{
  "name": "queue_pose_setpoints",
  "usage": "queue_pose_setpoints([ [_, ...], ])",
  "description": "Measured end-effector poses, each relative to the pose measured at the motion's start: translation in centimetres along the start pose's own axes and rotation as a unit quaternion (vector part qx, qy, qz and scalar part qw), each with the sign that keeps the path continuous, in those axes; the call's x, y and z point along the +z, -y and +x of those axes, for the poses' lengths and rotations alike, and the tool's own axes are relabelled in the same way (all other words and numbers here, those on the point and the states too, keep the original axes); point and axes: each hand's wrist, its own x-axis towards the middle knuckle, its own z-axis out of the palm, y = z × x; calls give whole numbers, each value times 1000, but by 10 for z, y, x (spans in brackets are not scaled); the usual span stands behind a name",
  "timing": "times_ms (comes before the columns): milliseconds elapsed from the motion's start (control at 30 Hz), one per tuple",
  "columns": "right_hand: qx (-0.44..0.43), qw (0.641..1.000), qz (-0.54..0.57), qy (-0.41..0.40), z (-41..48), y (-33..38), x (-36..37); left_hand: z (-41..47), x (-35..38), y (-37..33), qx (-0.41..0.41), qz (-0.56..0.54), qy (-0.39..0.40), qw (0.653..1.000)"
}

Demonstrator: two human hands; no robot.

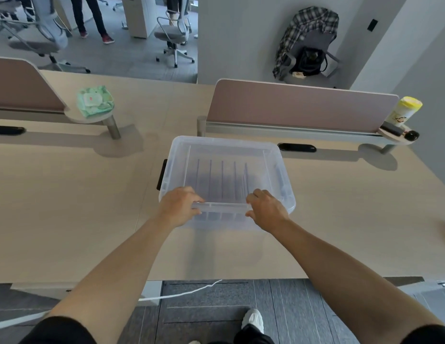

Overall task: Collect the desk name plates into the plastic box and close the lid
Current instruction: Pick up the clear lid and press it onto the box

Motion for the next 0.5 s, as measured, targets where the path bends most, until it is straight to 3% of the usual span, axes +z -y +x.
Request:
queue_pose_setpoints([
  [267,9,997,28,67,2,-2,-11,8,-8,-3,-6,-7,41,999],
  [500,22,998,58,30,48,-24,-44,58,-17,-13,-5,12,-39,999],
])
